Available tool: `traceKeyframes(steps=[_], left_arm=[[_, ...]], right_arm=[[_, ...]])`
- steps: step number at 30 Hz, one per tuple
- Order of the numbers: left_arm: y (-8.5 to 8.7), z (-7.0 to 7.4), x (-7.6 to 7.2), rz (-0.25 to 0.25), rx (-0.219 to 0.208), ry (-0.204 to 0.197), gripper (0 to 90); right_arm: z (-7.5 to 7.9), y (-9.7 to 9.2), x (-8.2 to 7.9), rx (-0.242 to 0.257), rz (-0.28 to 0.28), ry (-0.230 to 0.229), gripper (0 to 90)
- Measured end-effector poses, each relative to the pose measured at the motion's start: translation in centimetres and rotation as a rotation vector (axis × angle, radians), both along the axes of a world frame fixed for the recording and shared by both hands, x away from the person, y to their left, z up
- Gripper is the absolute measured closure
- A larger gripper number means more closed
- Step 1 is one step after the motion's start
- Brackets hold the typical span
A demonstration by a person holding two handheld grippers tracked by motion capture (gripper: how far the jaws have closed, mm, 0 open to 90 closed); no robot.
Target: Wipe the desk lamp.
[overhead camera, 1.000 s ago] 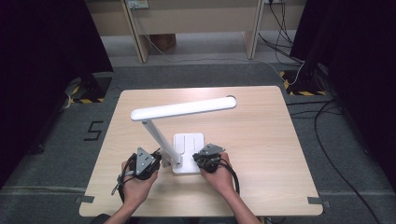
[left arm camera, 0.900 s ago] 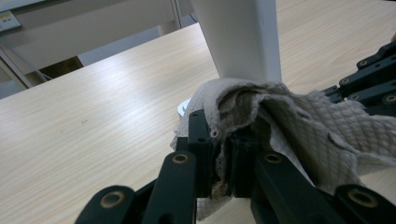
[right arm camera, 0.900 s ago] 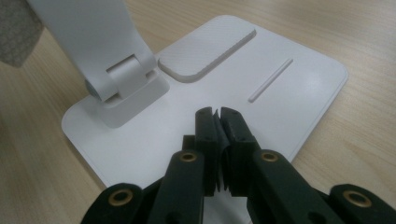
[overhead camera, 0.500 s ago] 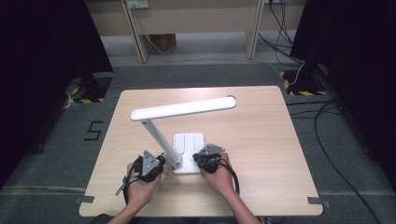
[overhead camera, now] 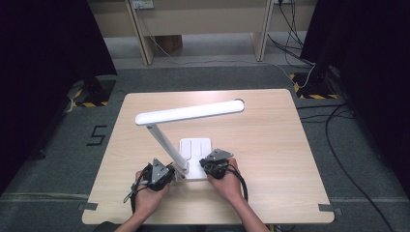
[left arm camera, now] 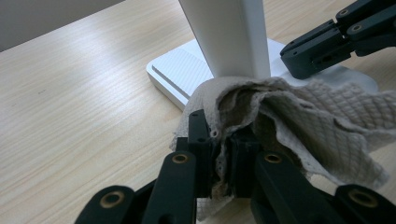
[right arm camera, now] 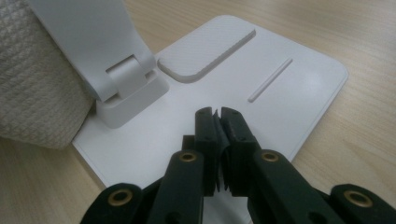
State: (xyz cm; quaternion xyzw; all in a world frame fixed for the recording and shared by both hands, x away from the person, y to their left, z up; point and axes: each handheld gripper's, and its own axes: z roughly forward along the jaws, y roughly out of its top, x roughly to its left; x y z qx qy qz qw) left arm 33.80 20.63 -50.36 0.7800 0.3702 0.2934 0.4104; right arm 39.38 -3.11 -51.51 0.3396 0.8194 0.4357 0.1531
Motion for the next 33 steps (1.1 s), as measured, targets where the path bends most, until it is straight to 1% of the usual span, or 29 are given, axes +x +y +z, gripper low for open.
traceKeyframes(steps=[4, 6, 8, 9, 10, 13, 16, 17, 18, 19, 20, 21, 23, 25, 27, 28, 29, 30, 31, 33], left_arm=[[0.3, 0.0, -0.3, -0.008, -0.002, 0.002, 82.3], [0.6, 0.1, -0.6, -0.009, -0.007, 0.001, 82.3], [0.9, 0.4, -0.9, -0.013, -0.01, -0.004, 82.3], [1.1, 0.5, -1.1, -0.01, -0.016, -0.012, 82.3], [1.2, 0.7, -1.3, -0.01, -0.021, -0.019, 82.3], [1.8, 1.2, -2.1, -0.013, -0.017, -0.044, 82.4], [2.1, 1.7, -2.9, -0.02, -0.014, -0.062, 82.3], [2.2, 2.0, -3.2, -0.026, -0.018, -0.065, 82.4], [2.3, 2.2, -3.5, -0.028, -0.012, -0.072, 82.4], [2.1, 2.5, -3.8, -0.036, -0.013, -0.084, 82.4], [2.0, 3.0, -4.2, -0.061, -0.006, -0.11, 82.4], [1.9, 3.3, -4.4, -0.066, -0.015, -0.1, 82.4], [1.5, 4.0, -4.8, -0.086, -0.019, -0.113, 82.4], [1.1, 4.7, -5.0, -0.114, -0.013, -0.138, 82.4], [0.5, 5.4, -5.0, -0.133, -0.019, -0.16, 82.4], [0.2, 5.6, -4.9, -0.143, -0.017, -0.17, 82.4], [-0.1, 5.8, -4.7, -0.156, -0.004, -0.175, 82.4], [-0.6, 5.8, -4.4, -0.171, 0.002, -0.17, 82.4], [-0.9, 5.8, -4.2, -0.178, 0.009, -0.166, 82.3], [-1.6, 5.7, -3.7, -0.193, 0.03, -0.165, 82.3]], right_arm=[[0.1, 0.0, 0.0, -0.004, 0.0, 0.002, 81.5], [0.2, 0.0, 0.1, -0.01, -0.007, 0.008, 76.2], [0.4, -0.1, 0.2, -0.024, -0.003, 0.02, 70.1], [0.5, -0.1, 0.2, -0.034, -0.005, 0.023, 68.4], [0.6, -0.2, 0.2, -0.033, -0.001, 0.025, 66.9], [1.4, -0.5, -0.2, 0.015, 0.003, 0.039, 62.2], [2.9, -0.5, -1.0, 0.051, 0.036, 0.024, 58.6], [3.5, -0.4, -1.3, 0.068, 0.049, 0.018, 57.7], [4.3, -0.4, -1.7, 0.093, 0.066, 0.017, 57.2], [4.7, -0.4, -1.9, 0.11, 0.073, 0.019, 56.8], [5.2, -0.5, -2.1, 0.12, 0.08, 0.012, 56.6], [5.9, -0.5, -2.4, 0.107, 0.087, -0.004, 56.3], [6.4, -0.7, -2.6, 0.101, 0.096, -0.015, 56.0], [6.9, -0.8, -2.9, 0.105, 0.1, -0.017, 55.6], [7.4, -1.0, -3.1, 0.114, 0.109, -0.018, 54.7], [7.6, -1.1, -3.3, 0.118, 0.111, -0.018, 54.0], [7.8, -1.2, -3.4, 0.123, 0.115, -0.02, 53.2], [8.0, -1.3, -3.4, 0.136, 0.118, -0.019, 52.2], [8.3, -1.5, -3.6, 0.159, 0.123, -0.015, 51.0], [8.8, -1.7, -3.9, 0.18, 0.135, -0.024, 48.7]])
